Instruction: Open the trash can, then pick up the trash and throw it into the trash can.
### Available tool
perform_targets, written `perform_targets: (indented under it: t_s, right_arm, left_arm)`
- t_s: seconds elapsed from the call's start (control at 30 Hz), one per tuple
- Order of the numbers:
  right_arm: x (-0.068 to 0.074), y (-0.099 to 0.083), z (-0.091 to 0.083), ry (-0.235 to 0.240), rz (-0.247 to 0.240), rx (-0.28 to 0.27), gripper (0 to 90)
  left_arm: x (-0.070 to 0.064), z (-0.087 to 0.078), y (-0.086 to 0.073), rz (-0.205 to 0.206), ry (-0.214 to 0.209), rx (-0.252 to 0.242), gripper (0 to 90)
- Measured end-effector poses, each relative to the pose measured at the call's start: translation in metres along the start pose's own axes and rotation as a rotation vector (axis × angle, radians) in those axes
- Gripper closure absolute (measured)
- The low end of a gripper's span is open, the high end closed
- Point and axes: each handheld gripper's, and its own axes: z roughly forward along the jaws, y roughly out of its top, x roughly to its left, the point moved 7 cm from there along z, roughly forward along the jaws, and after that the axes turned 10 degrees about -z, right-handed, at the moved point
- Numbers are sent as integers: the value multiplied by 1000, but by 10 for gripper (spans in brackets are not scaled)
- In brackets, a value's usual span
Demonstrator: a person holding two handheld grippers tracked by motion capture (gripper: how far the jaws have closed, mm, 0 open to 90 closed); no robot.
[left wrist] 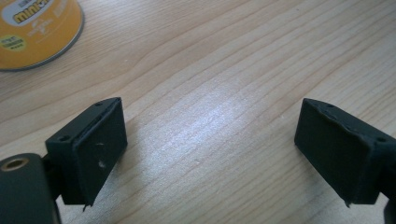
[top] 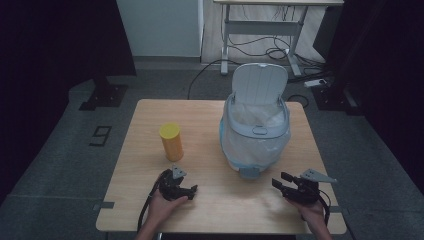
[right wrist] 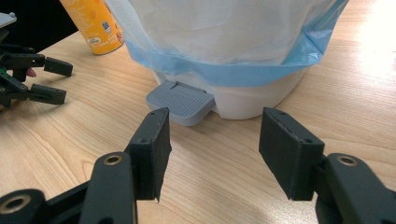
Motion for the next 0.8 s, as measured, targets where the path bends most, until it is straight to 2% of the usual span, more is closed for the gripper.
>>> perform_targets:
  t_s: [0.1, 0.2, 0.37, 0.53, 0.6, 0.67, 0.7, 0.8]
  right_arm:
    - [-1, -2, 0, -1, 4, 0, 426]
    - [-2, -6, -2, -5, 1, 14, 422]
    - [-6, -9, -4, -16, 6, 17, 422]
    - [-6, -12, -2, -23, -5, 35, 422]
    - [-6, -12, -2, -23, -9, 39, 422]
    - [-5, -13, -1, -25, -20, 49, 422]
    - [-5, -13, -1, -25, -20, 49, 422]
    - [-5, -14, 0, -23, -20, 53, 422]
  left_arm:
    - [0, 0, 0, 1, -3, 3, 92]
    - [3, -2, 1, -12, 10, -5, 132]
    - [5, -10, 5, -30, -33, -52, 137]
    - [7, -16, 6, -28, -45, -76, 143]
    - [10, -18, 7, -40, -51, -85, 148]
    - [14, -23, 9, -60, -58, -117, 170]
    - [14, -23, 9, -60, -58, -117, 176]
    - [18, -32, 13, -70, -57, -163, 192]
